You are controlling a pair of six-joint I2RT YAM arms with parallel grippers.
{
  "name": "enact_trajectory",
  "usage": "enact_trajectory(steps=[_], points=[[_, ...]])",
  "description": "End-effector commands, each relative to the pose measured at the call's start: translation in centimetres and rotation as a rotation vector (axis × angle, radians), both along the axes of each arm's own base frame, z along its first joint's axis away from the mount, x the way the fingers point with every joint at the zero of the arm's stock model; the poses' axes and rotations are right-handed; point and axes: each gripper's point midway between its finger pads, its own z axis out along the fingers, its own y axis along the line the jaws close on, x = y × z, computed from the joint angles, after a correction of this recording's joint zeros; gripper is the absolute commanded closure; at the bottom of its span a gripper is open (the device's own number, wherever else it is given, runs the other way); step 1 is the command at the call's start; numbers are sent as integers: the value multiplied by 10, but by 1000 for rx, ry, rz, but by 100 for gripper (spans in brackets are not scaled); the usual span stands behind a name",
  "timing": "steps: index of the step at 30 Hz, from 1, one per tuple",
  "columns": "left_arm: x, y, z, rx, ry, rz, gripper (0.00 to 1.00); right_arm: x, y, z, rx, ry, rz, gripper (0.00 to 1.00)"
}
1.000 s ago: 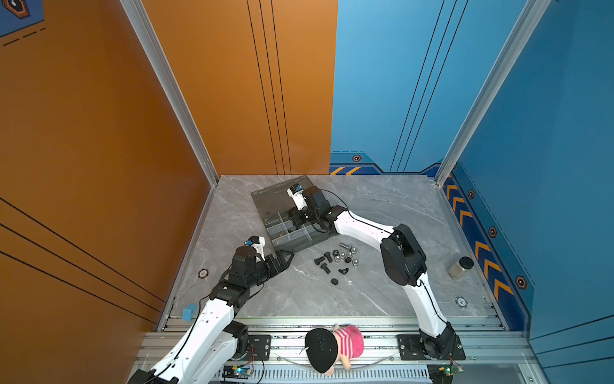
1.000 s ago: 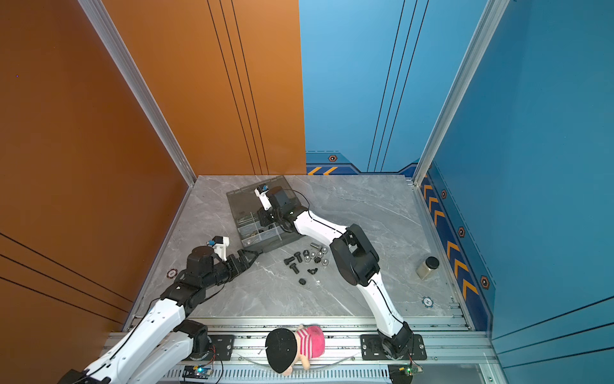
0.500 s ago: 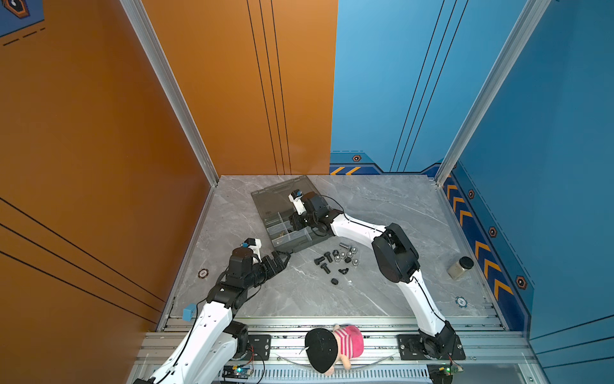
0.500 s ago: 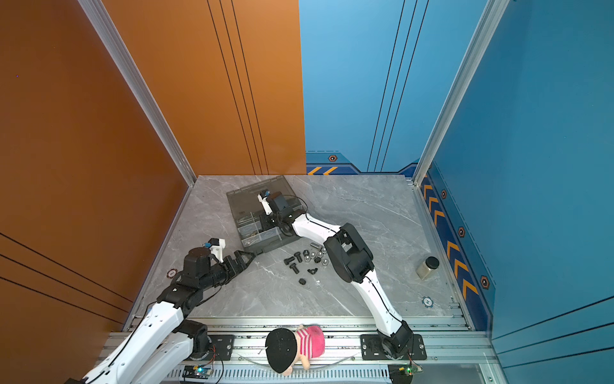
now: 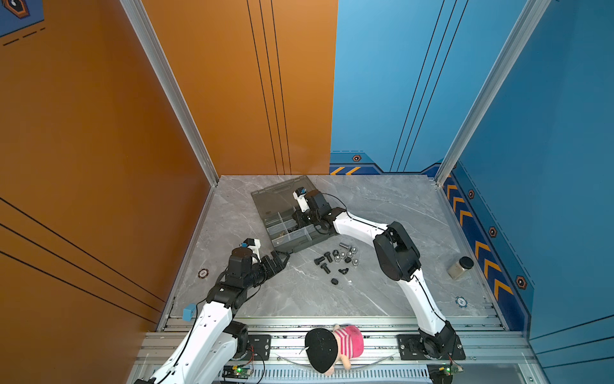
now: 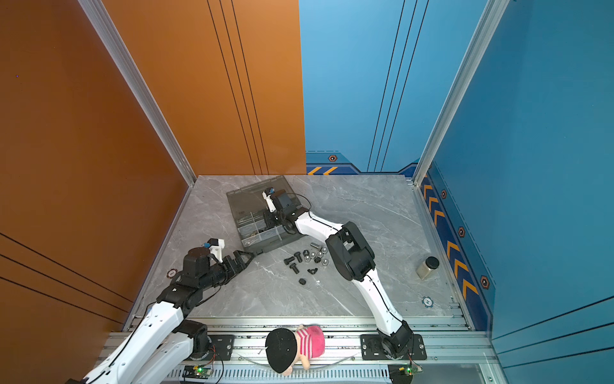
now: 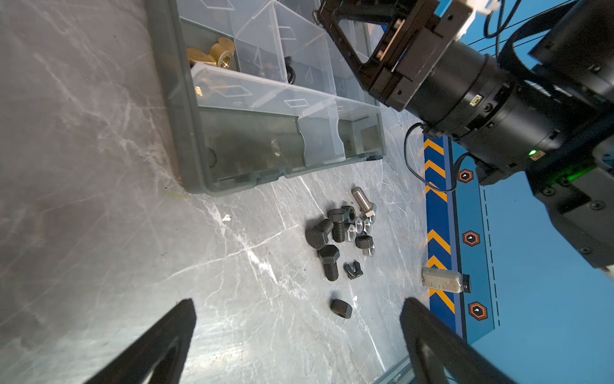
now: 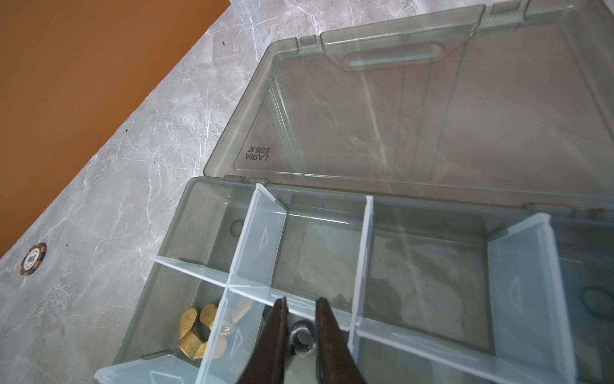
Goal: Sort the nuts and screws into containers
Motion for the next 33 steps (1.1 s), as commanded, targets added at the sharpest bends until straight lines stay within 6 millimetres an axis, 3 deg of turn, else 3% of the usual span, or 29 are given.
enact_trajectory(steps=[1, 10, 18, 21, 23, 30, 33], points=[[-2, 0, -1, 9, -8, -21, 2, 1, 2, 10, 10, -5, 2, 77], [-3, 0, -3, 2, -4, -12, 2, -16, -17, 50, 29, -18, 11, 70], [3, -4, -2, 0, -17, -17, 2, -59, -55, 77, 30, 11, 12, 67], [6, -6, -1, 8, -16, -27, 2, -81, -74, 70, -33, 39, 31, 64], [7, -8, 0, 7, -16, -35, 2, -86, -100, 64, -87, 69, 25, 61], [7, -15, -1, 3, -11, -60, 2, -154, -170, 33, -368, 143, 215, 47], [5, -15, -1, 6, -10, -59, 2, -176, -193, 28, -400, 193, 269, 43]])
